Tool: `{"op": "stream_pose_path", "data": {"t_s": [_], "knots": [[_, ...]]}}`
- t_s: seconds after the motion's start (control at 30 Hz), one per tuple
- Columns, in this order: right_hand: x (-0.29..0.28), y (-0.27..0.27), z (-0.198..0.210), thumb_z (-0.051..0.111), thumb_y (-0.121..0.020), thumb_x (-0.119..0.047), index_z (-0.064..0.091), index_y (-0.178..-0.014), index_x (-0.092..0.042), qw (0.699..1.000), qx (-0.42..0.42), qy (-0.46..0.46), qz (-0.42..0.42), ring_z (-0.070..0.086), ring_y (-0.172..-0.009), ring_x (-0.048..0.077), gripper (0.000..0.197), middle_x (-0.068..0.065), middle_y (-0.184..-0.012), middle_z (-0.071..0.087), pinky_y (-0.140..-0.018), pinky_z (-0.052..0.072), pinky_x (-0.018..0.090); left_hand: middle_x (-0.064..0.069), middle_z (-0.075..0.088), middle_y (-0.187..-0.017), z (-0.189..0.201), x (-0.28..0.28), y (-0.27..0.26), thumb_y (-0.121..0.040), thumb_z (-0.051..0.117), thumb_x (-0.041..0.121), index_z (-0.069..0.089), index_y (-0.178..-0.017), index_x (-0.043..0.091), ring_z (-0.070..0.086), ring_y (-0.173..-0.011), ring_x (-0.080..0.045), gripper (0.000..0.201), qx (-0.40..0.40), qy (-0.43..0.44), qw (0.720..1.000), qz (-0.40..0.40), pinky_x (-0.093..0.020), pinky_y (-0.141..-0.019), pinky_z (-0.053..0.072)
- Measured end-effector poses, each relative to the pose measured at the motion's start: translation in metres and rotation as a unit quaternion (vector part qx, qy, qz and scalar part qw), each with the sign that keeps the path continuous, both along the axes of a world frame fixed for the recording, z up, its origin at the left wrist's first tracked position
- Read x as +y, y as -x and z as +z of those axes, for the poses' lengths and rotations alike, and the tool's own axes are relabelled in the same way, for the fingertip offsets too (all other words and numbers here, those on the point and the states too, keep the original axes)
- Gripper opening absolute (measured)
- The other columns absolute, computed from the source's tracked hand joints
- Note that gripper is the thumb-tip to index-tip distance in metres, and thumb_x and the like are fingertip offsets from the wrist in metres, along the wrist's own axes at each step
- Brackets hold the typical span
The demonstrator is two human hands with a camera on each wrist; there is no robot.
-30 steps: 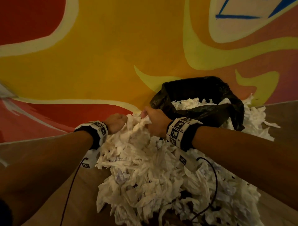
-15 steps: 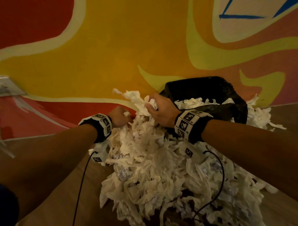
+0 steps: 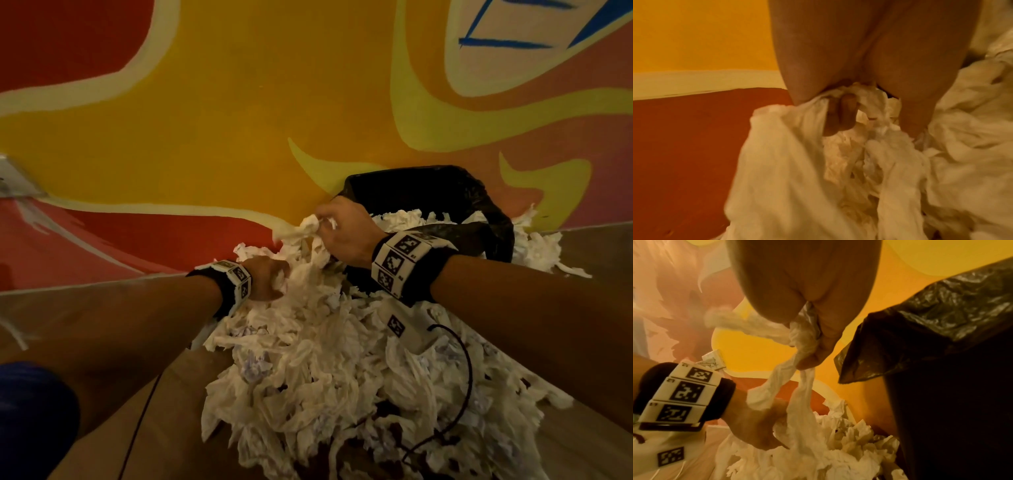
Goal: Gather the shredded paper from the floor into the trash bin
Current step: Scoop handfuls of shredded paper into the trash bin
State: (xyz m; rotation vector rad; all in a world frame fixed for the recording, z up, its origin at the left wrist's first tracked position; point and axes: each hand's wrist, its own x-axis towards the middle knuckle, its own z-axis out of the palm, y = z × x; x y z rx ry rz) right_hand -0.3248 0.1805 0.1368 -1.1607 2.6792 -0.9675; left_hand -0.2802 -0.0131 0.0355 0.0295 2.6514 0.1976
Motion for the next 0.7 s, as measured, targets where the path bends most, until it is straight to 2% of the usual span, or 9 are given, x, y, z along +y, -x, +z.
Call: {"op": "stream_pose_path", "data": {"t_s": [0.1,0.2,0.27,0.33,0.4,0.47,0.57,0.63,0.7], "knots": [[0.004,-0.002,0.001,0.05,-0.09,-0.009,0.049,-0.065,0.002,0.999,-0.03,-0.013,-0.007,0.049,-0.072,0.035,0.027,0.025,-0.072,0.051,-0.059,0.03,0.036,-0.008,0.047,-0.139,-0.008,0.0,-0.001,-0.084,0.069,0.041,0.033,-0.146,0.027,0.046,-0.126,-0.03,0.073,-0.023,0.049,0.998,-0.021,-0.037,-0.102,0.04],[0.005,-0.004,0.005,0.051,-0.091,-0.024,0.03,-0.056,-0.014,0.997,-0.072,0.015,-0.014,0.039,-0.065,0.022,0.042,0.009,-0.062,0.035,-0.058,0.027,0.033,-0.007,0.046,-0.138,-0.008,-0.001,-0.001,-0.086,0.065,0.042,0.04,-0.142,0.028,0.046,-0.125,-0.028,0.062,-0.025,0.069,0.997,-0.026,-0.036,-0.1,0.04],[0.007,-0.003,0.007,0.051,-0.092,-0.032,0.035,-0.055,-0.015,0.996,-0.086,0.021,-0.022,0.045,-0.068,0.024,0.044,0.008,-0.064,0.041,-0.061,0.032,0.033,-0.006,0.049,-0.136,-0.006,-0.001,0.0,-0.09,0.061,0.036,0.047,-0.135,0.024,0.048,-0.123,-0.027,0.048,-0.014,0.057,0.998,-0.029,-0.035,-0.099,0.041],[0.011,-0.001,0.004,0.053,-0.093,-0.035,0.045,-0.066,-0.011,0.997,-0.069,-0.014,-0.029,0.048,-0.084,0.026,0.036,0.012,-0.084,0.052,-0.072,0.037,0.035,-0.005,0.052,-0.134,-0.006,-0.002,0.0,-0.094,0.056,0.028,0.052,-0.13,0.018,0.05,-0.122,-0.027,0.037,-0.008,0.022,1.0,-0.02,-0.033,-0.099,0.041],[0.015,0.002,0.0,0.056,-0.091,-0.032,0.051,-0.085,-0.009,0.996,-0.059,-0.05,-0.041,0.044,-0.094,0.025,0.024,0.011,-0.102,0.048,-0.079,0.037,0.034,-0.008,0.057,-0.126,-0.004,-0.002,0.002,-0.097,0.051,0.025,0.057,-0.119,0.014,0.053,-0.113,-0.028,0.025,-0.004,-0.021,1.0,-0.007,-0.031,-0.093,0.041],[0.019,0.004,-0.002,0.059,-0.087,-0.024,0.05,-0.096,-0.01,0.995,-0.064,-0.061,-0.046,0.042,-0.096,0.023,0.019,0.007,-0.105,0.042,-0.078,0.034,0.031,-0.013,0.058,-0.123,0.002,0.0,0.001,-0.1,0.045,0.023,0.056,-0.113,0.011,0.054,-0.109,-0.03,0.021,-0.001,-0.064,0.998,0.029,-0.029,-0.087,0.039],[0.022,0.004,0.001,0.061,-0.082,-0.013,0.044,-0.101,-0.017,0.995,-0.075,-0.039,-0.042,0.041,-0.096,0.022,0.027,0.003,-0.105,0.04,-0.074,0.031,0.029,-0.012,0.042,-0.145,0.017,0.002,0.001,-0.103,0.035,0.031,0.038,-0.141,0.006,0.043,-0.13,-0.029,0.045,0.003,-0.127,0.983,0.13,-0.031,-0.1,0.036],[0.021,0.004,0.007,0.061,-0.078,-0.007,0.042,-0.104,-0.018,0.996,-0.082,0.001,-0.031,0.046,-0.093,0.022,0.034,0.004,-0.107,0.045,-0.069,0.035,0.032,-0.015,0.054,-0.126,0.029,0.004,0.003,-0.103,0.028,0.044,0.037,-0.14,0.007,0.057,-0.105,-0.029,0.054,-0.007,-0.182,0.964,0.196,-0.032,-0.082,0.044],[0.021,0.006,0.016,0.062,-0.075,-0.003,0.043,-0.105,-0.017,0.995,-0.087,0.026,-0.026,0.049,-0.08,0.02,0.038,0.005,-0.103,0.049,-0.059,0.038,0.032,-0.009,0.052,-0.083,0.046,0.008,0.007,-0.097,0.028,0.053,0.041,-0.134,0.011,0.046,-0.059,-0.021,0.058,-0.012,-0.255,0.934,0.252,-0.028,-0.055,0.039]]}}
